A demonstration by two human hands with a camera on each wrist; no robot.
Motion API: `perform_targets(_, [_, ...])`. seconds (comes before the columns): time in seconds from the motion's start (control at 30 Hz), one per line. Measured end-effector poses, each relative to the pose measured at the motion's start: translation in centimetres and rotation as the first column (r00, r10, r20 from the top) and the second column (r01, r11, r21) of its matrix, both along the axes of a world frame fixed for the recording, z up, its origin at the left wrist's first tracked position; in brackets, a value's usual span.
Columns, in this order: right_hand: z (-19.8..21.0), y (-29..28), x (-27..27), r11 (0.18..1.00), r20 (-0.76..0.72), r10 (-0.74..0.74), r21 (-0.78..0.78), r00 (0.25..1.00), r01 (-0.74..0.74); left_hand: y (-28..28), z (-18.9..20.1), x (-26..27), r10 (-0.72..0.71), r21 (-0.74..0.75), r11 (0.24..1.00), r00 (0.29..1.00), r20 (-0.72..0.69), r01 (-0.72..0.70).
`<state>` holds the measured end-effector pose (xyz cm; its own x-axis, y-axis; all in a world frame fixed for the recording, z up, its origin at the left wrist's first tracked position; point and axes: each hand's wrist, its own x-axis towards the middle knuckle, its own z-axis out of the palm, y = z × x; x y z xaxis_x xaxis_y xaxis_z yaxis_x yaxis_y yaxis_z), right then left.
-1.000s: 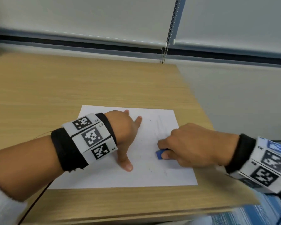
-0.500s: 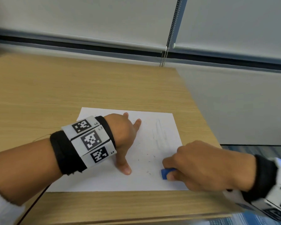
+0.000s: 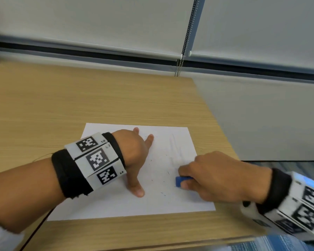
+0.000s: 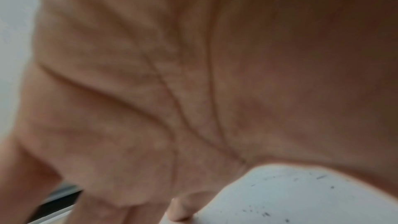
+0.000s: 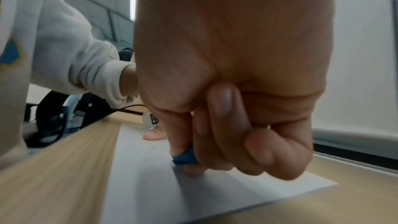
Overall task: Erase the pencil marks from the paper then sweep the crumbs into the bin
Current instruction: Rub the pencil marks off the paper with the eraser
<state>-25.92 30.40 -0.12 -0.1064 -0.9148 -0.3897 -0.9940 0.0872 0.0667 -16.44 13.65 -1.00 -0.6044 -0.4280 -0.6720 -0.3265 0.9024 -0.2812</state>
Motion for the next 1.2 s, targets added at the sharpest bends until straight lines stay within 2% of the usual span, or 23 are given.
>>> perform_targets(0.07, [0.1, 1.5, 0.1, 0.997, -0.016, -0.067, -0.048, 0.998, 0.066, -0.1, 0.0, 0.0, -0.009, 0.005, 1.000, 1.000, -0.001, 0.009])
perform_targets(0.13, [0.3, 3.1, 0.3, 0.971, -0.006, -0.147, -0.192, 0.989, 0.143, -0.2, 0.1, 0.1, -0.027, 0.001, 1.000, 1.000, -0.002, 0.027])
perform_targets(0.23, [0.0, 5.6, 1.4, 0.866, 0.165, -0.222, -0.419, 0.961, 0.273, -0.3, 0.3, 0.4, -0.060, -0.005, 0.998, 0.998, -0.013, 0.060])
perform_targets(0.33, [-2.2, 7.2, 3.3, 0.808, 0.340, -0.273, -0.427, 0.900, 0.407, -0.5, 0.2, 0.6, -0.091, -0.006, 0.996, 0.996, -0.022, 0.090])
perform_targets(0.4, [-4.6, 7.8, 3.9, 0.770, 0.393, -0.254, -0.471, 0.884, 0.430, -0.8, 0.0, 0.8, -0.110, 0.010, 0.994, 0.993, -0.034, 0.110])
perform_targets(0.57, [-7.8, 8.2, 4.3, 0.593, 0.489, -0.218, -0.621, 0.845, 0.513, -1.3, 0.1, 2.2, -0.118, 0.071, 0.990, 0.992, -0.054, 0.121])
perform_targets(0.7, [-8.7, 8.1, 4.6, 0.531, 0.483, -0.179, -0.686, 0.857, 0.498, -2.0, -0.1, 3.7, -0.187, 0.063, 0.979, 0.977, -0.102, 0.194])
perform_targets(0.83, [-9.2, 8.1, 4.7, 0.491, 0.502, -0.174, -0.702, 0.847, 0.516, 0.2, -0.5, 5.8, -0.391, 0.040, 0.912, 0.896, -0.210, 0.407])
perform_targets(0.87, [-9.3, 8.0, 4.8, 0.480, 0.507, -0.174, -0.705, 0.844, 0.522, 1.5, -1.0, 6.4, -0.458, 0.058, 0.873, 0.854, -0.247, 0.484])
perform_targets(0.97, [-9.5, 8.0, 4.9, 0.454, 0.512, -0.165, -0.719, 0.843, 0.526, 5.4, -3.2, 8.1, -0.640, 0.049, 0.696, 0.650, -0.409, 0.717])
perform_targets(1.0, [-9.6, 8.0, 4.9, 0.450, 0.512, -0.160, -0.724, 0.844, 0.524, 5.9, -4.0, 8.6, -0.632, 0.076, 0.688, 0.648, -0.424, 0.721])
perform_targets(1.03, [-9.6, 8.0, 5.0, 0.446, 0.513, -0.154, -0.726, 0.845, 0.523, 5.6, -4.9, 9.1, -0.606, 0.112, 0.700, 0.669, -0.429, 0.706])
perform_targets(1.1, [-9.7, 8.0, 5.0, 0.441, 0.518, -0.148, -0.728, 0.843, 0.524, 4.8, -4.9, 9.4, -0.578, 0.076, 0.733, 0.677, -0.456, 0.676])
perform_targets(1.2, [-9.7, 8.0, 4.9, 0.439, 0.529, -0.145, -0.723, 0.836, 0.534, 3.7, -2.9, 9.1, -0.456, 0.023, 0.860, 0.788, -0.413, 0.510])
